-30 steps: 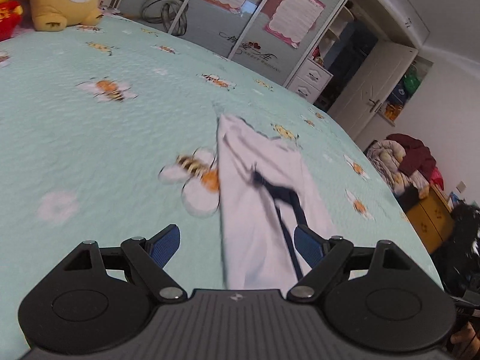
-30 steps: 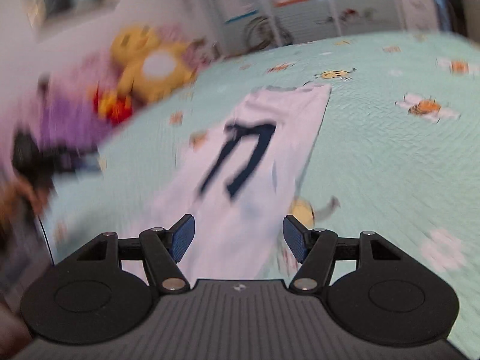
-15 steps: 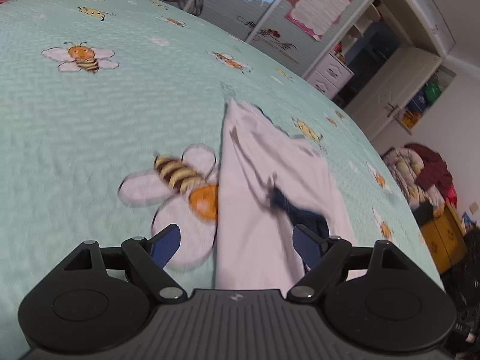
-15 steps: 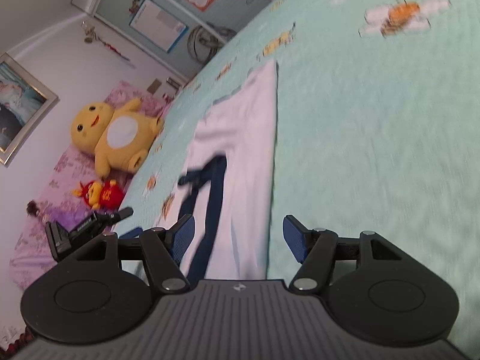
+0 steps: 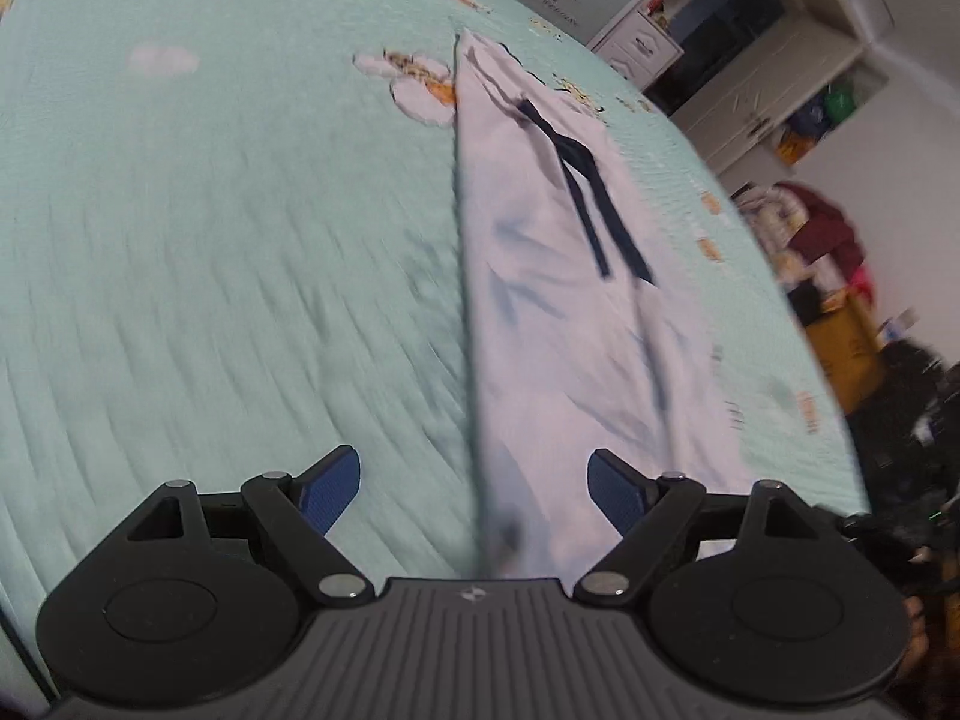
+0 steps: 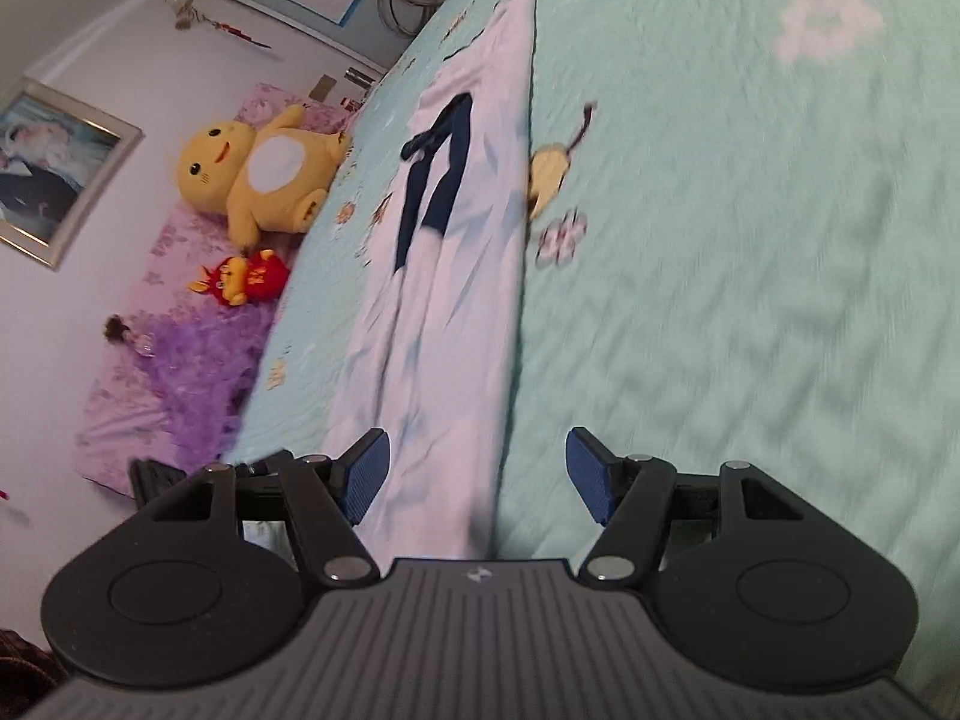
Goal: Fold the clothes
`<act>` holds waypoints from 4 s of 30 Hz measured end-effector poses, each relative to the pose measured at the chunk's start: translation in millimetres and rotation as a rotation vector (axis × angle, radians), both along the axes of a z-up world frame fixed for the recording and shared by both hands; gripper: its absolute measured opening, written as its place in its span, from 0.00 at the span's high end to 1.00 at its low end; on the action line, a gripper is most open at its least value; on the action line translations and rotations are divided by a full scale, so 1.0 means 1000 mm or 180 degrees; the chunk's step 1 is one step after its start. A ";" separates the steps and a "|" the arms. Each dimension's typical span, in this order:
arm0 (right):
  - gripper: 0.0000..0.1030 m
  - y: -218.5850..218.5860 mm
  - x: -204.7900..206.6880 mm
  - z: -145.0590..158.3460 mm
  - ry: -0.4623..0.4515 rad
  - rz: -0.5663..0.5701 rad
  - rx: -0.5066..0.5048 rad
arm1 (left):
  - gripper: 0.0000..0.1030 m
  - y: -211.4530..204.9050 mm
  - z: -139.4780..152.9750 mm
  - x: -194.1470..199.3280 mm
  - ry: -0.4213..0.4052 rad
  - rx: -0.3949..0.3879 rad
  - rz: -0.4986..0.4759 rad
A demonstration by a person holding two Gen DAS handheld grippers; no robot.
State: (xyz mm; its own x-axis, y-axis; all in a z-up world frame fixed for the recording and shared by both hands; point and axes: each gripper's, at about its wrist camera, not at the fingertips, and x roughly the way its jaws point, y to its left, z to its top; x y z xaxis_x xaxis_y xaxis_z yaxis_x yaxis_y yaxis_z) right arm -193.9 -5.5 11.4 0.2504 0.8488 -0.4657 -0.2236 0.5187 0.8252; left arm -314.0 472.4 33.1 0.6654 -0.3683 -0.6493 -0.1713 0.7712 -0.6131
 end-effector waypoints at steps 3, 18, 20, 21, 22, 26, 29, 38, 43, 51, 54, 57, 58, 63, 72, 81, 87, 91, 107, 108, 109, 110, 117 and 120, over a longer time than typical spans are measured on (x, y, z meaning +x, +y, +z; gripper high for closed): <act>0.37 0.009 -0.010 -0.006 0.0178 0.0175 0.0153 | 0.16 -0.010 -0.006 -0.007 0.0077 -0.0336 -0.0105; 0.66 0.012 -0.012 -0.033 0.0593 0.0168 0.0474 | 0.18 -0.013 -0.024 -0.012 0.0181 -0.1105 -0.0029; 0.67 0.012 -0.013 -0.035 0.0604 0.0184 0.0490 | 0.18 -0.014 -0.023 -0.012 0.0182 -0.1082 -0.0029; 0.67 0.012 -0.013 -0.034 0.0595 0.0196 0.0481 | 0.19 -0.015 -0.022 -0.012 0.0187 -0.1046 -0.0023; 0.67 0.013 -0.014 -0.033 0.0568 0.0213 0.0447 | 0.23 -0.017 -0.020 -0.012 0.0193 -0.0970 -0.0016; 0.66 0.021 -0.028 -0.008 -0.0013 0.0363 -0.0052 | 0.28 -0.036 0.003 -0.022 0.0078 -0.0260 -0.0144; 0.57 0.032 -0.056 0.023 -0.0895 0.0480 -0.0703 | 0.28 -0.072 0.027 -0.038 -0.0244 0.0850 -0.0449; 0.51 0.097 -0.145 0.034 -0.3457 0.1365 -0.2004 | 0.26 -0.178 -0.002 -0.054 -0.1026 0.3074 -0.1765; 0.51 0.114 -0.151 0.022 -0.3905 0.1502 -0.2212 | 0.23 -0.186 -0.011 -0.050 -0.1108 0.3316 -0.1883; 0.51 0.112 -0.159 0.011 -0.4498 0.1717 -0.2532 | 0.21 -0.187 -0.008 -0.048 -0.1104 0.3361 -0.1825; 0.51 0.102 -0.161 0.006 -0.4580 0.1759 -0.2621 | 0.20 -0.185 -0.006 -0.047 -0.1074 0.3292 -0.1739; 0.51 0.101 -0.166 0.003 -0.4709 0.1738 -0.2655 | 0.21 -0.187 -0.004 -0.045 -0.1114 0.3315 -0.1655; 0.51 0.102 -0.168 0.002 -0.4746 0.1710 -0.2654 | 0.21 -0.188 -0.003 -0.045 -0.1132 0.3332 -0.1634; 0.51 0.111 -0.174 0.000 -0.4923 0.1589 -0.2585 | 0.22 -0.191 -0.001 -0.047 -0.1166 0.3390 -0.1580; 0.50 0.102 -0.175 -0.002 -0.4995 0.1543 -0.2651 | 0.20 -0.200 -0.012 -0.054 -0.1246 0.3660 -0.1704; 0.50 0.112 -0.176 -0.005 -0.5160 0.1482 -0.2612 | 0.19 -0.212 -0.018 -0.061 -0.1465 0.4148 -0.1700; 0.50 0.099 -0.175 -0.008 -0.5203 0.1478 -0.2687 | 0.18 -0.212 -0.023 -0.067 -0.1582 0.4376 -0.1735; 0.50 0.110 -0.177 -0.010 -0.5374 0.1459 -0.2682 | 0.17 -0.216 -0.020 -0.055 -0.1651 0.4404 -0.1707; 0.73 0.099 -0.173 -0.011 -0.5320 0.1619 -0.2664 | 0.42 -0.207 -0.022 -0.068 -0.1715 0.4320 -0.2051; 0.74 0.098 -0.175 -0.012 -0.5336 0.1636 -0.2674 | 0.43 -0.208 -0.024 -0.070 -0.1749 0.4380 -0.2101; 0.74 0.098 -0.176 -0.014 -0.5363 0.1641 -0.2684 | 0.45 -0.210 -0.027 -0.072 -0.1794 0.4461 -0.2153; 0.74 0.098 -0.177 -0.015 -0.5390 0.1645 -0.2693 | 0.46 -0.211 -0.030 -0.074 -0.1840 0.4541 -0.2205; 0.87 0.101 -0.182 -0.018 -0.5534 0.1797 -0.2789 | 0.69 -0.212 -0.031 -0.076 -0.1905 0.4585 -0.2546; 0.97 0.103 -0.185 -0.019 -0.5599 0.1849 -0.2847 | 0.84 -0.214 -0.029 -0.074 -0.1867 0.4563 -0.2614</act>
